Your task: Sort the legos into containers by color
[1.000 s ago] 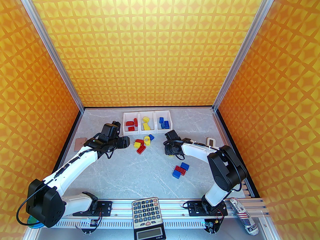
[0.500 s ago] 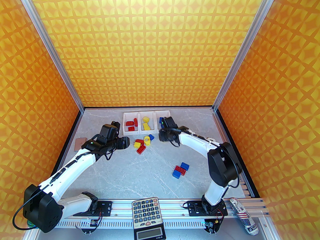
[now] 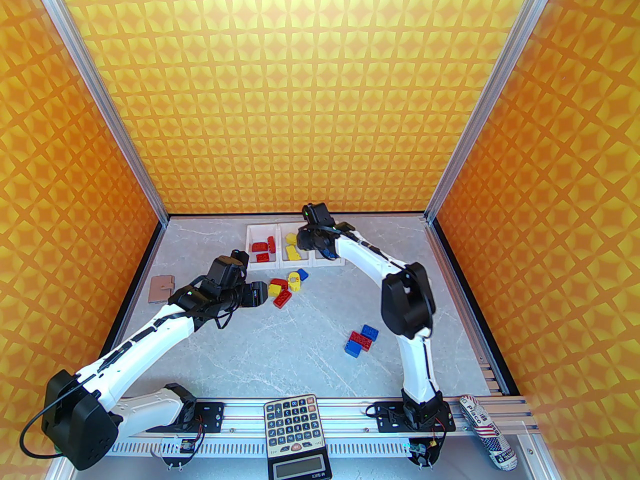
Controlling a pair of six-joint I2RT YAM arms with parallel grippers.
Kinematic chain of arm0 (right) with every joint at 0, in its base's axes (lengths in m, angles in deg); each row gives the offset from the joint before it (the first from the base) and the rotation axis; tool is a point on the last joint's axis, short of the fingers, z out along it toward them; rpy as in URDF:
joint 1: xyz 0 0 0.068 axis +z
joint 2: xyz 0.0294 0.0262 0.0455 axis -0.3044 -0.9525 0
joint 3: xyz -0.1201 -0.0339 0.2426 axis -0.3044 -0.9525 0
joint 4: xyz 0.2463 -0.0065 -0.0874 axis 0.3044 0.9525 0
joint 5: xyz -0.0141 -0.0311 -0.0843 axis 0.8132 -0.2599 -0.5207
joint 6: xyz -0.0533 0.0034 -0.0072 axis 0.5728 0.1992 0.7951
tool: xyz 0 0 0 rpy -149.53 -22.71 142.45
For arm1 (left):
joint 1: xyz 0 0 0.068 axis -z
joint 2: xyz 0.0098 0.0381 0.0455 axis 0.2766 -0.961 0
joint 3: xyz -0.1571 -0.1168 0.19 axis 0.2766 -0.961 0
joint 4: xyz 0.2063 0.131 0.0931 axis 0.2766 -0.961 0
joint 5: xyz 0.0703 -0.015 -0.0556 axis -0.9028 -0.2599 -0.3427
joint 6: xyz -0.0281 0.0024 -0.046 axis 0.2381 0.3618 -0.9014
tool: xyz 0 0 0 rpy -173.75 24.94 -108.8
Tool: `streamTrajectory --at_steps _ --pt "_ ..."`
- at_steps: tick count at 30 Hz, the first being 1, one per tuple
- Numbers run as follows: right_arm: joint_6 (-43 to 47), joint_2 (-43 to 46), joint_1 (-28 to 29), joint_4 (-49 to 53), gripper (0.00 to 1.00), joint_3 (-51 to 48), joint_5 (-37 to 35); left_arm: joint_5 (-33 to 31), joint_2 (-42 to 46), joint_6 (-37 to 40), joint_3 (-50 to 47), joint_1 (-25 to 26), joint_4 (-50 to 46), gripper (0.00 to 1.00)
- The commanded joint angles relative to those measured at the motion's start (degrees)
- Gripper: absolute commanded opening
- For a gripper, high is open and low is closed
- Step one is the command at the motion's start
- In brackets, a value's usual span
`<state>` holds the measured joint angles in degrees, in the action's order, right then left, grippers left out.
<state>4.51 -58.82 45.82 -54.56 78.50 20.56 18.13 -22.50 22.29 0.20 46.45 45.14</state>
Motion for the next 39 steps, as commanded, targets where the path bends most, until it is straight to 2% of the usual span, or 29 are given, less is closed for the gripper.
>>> streamTrajectory --at_steps 1,6,11,18,26,33,39 --pt "0.11 -4.19 -0.23 4.15 0.36 6.12 -0.55 -0.05 1.78 -0.85 -0.90 0.37 -0.05 0.66" --pt "0.06 -8.44 -0.21 8.01 0.51 12.82 -1.45 -0.12 3.55 -0.94 -1.72 0.49 -0.15 0.67" --pt "0.76 -7.09 -0.23 8.40 0.55 11.79 -2.25 -0.18 3.61 -0.54 -1.97 0.63 -0.54 0.69" --pt "2.30 4.80 -0.23 2.62 0.57 -4.70 -4.37 -0.19 -0.50 0.04 -0.80 4.02 0.96 0.69" --pt "3.24 19.44 -2.31 0.92 0.59 -20.78 -3.63 -0.14 -7.39 2.28 2.02 14.25 4.21 0.71" --pt "1.87 29.92 -7.58 -0.32 0.62 -33.65 -3.62 -0.18 -16.20 0.33 6.62 22.43 7.22 0.70" --pt "-0.25 34.77 -15.79 -3.31 0.62 -44.23 0.35 -0.17 -28.33 -0.65 16.14 28.57 6.46 0.69"
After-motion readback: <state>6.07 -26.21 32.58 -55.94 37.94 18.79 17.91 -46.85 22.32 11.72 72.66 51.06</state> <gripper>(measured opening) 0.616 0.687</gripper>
